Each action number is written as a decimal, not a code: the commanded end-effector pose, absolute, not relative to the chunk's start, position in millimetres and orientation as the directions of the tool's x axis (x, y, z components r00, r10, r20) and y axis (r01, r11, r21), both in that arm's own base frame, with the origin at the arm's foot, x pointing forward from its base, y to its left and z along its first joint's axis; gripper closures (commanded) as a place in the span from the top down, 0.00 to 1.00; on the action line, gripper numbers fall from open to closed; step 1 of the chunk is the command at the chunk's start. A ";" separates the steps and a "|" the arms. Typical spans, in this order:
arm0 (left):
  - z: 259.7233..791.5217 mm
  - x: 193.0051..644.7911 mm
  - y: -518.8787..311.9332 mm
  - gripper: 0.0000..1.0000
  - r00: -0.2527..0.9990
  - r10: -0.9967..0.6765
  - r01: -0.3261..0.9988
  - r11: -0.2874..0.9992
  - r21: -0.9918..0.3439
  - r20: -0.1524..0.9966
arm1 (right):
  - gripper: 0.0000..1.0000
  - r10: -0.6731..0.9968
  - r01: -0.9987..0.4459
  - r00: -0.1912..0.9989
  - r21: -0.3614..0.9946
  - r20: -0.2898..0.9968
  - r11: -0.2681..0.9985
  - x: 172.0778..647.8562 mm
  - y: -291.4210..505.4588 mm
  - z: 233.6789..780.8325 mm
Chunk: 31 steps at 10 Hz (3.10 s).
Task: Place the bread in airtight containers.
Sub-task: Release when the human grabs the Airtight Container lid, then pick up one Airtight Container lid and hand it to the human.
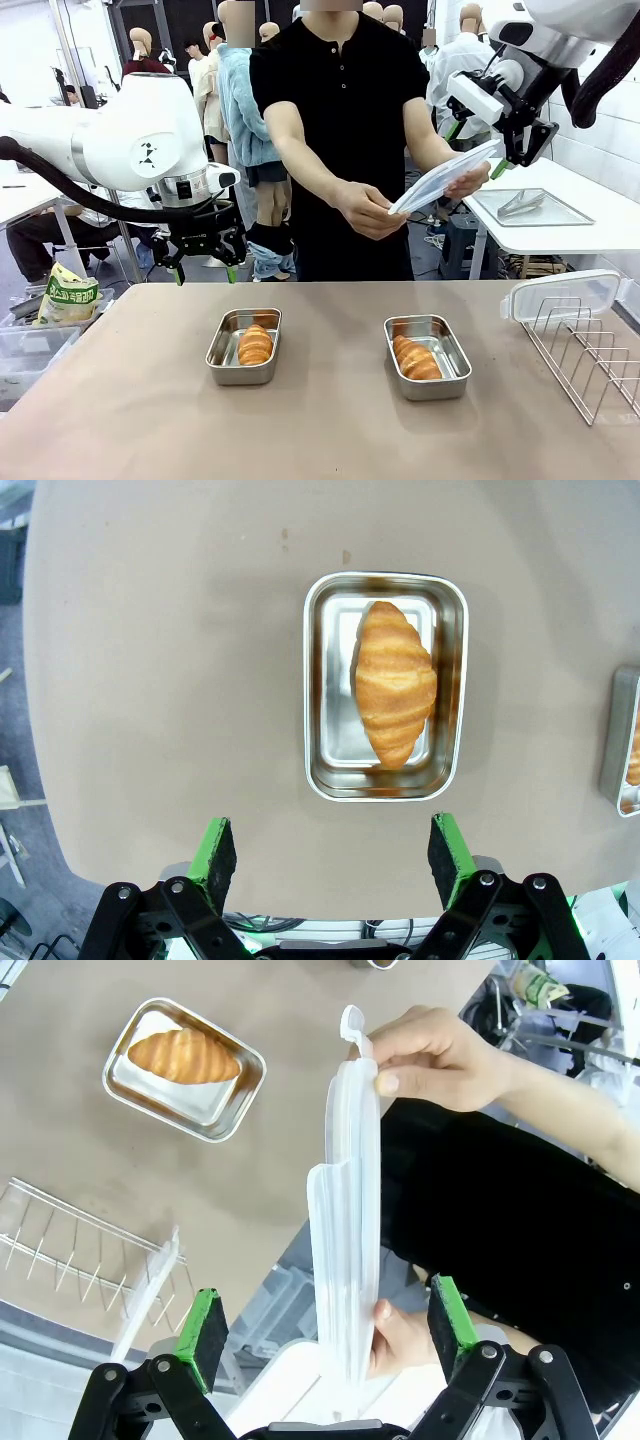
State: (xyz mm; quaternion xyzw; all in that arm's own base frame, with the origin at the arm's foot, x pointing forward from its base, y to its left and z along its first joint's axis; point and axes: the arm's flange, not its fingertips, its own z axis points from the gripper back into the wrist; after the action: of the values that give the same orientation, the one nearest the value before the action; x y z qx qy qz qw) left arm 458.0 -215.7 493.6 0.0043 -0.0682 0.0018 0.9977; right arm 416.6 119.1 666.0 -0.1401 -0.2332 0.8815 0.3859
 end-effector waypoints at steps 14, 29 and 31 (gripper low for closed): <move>495.0 458.0 -214.2 1.00 0.990 0.004 -0.005 1.000 0.009 0.139 | 1.00 0.746 -0.613 -0.663 -0.523 -0.069 -0.593 416.8 118.5 666.7; 495.0 458.0 -214.2 1.00 0.990 0.004 -0.005 1.000 0.009 0.139 | 1.00 0.945 -0.893 -0.327 -0.321 -0.016 -0.315 382.1 23.9 581.4; 495.0 458.0 -214.2 1.00 0.990 0.004 -0.005 1.000 0.009 0.139 | 1.00 0.964 -0.915 -0.260 -0.307 -0.053 -0.263 382.1 16.6 578.4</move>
State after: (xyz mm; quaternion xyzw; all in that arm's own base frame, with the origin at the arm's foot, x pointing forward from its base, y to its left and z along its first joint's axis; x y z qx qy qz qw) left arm 458.0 -215.7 493.6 0.0044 -0.0682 0.0019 0.9977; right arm 382.4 20.5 579.2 -0.1111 -0.1133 0.7917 0.5899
